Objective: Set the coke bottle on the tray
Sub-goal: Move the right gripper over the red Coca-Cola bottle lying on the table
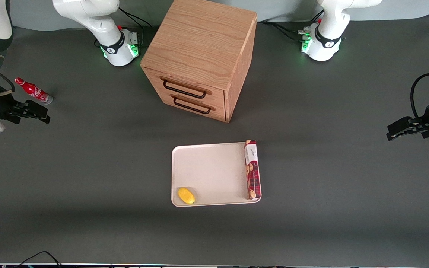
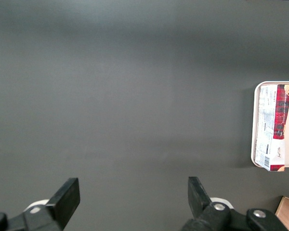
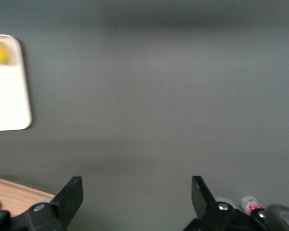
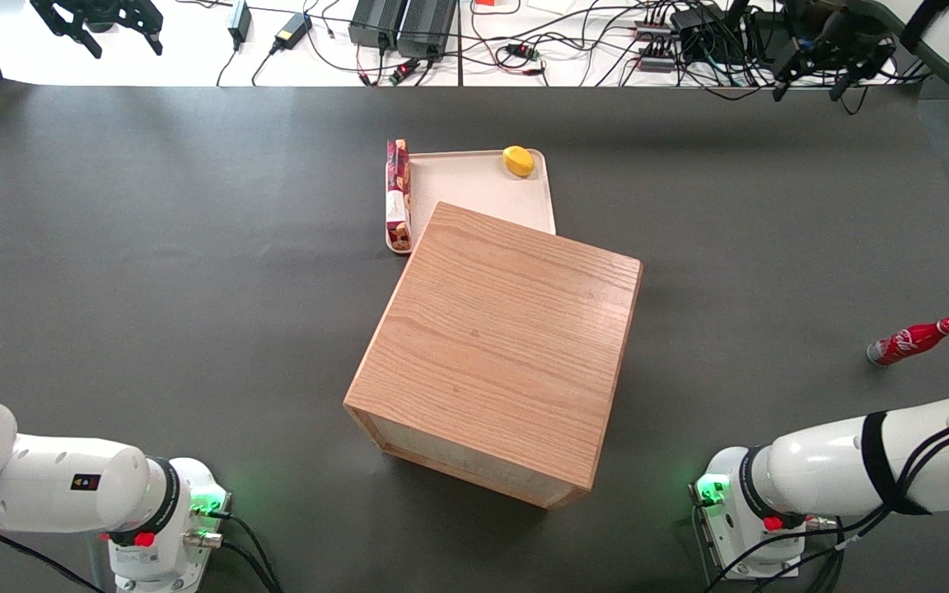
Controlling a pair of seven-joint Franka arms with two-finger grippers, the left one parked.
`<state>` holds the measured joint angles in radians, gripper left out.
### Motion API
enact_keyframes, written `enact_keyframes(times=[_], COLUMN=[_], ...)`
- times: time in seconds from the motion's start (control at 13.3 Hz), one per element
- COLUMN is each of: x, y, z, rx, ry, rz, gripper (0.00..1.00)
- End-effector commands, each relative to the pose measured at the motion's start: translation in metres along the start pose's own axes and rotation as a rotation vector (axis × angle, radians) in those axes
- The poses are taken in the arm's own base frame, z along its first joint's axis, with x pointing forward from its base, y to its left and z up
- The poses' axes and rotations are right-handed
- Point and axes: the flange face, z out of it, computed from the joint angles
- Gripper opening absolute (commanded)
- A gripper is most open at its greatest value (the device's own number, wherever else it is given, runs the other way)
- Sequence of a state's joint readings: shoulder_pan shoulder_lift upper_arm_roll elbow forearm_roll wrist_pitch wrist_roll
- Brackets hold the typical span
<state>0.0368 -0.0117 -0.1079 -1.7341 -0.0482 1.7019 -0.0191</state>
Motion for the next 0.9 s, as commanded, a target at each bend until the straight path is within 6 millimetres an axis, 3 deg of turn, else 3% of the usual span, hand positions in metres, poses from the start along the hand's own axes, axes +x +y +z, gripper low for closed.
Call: enact_keyframes(times=[0.0,0.3,0.45,0.6,0.82], x=[-0.019,-0.08,-0.097,-0.123,-0.164], y=[0.047,0.096,0.142,0.174,0.203], z=[0.022,0.071,0.096,0.121,0.159], rx=[-0.034,-0.044,-0.039,-0.03,-0.019], ry=[-0.054,-0.022,-0.023,-0.029,-0.026], rz=[0.015,0.014,-0.014,0.014,0.06], gripper=[1.0,1.0,1.0,1.0,1.0])
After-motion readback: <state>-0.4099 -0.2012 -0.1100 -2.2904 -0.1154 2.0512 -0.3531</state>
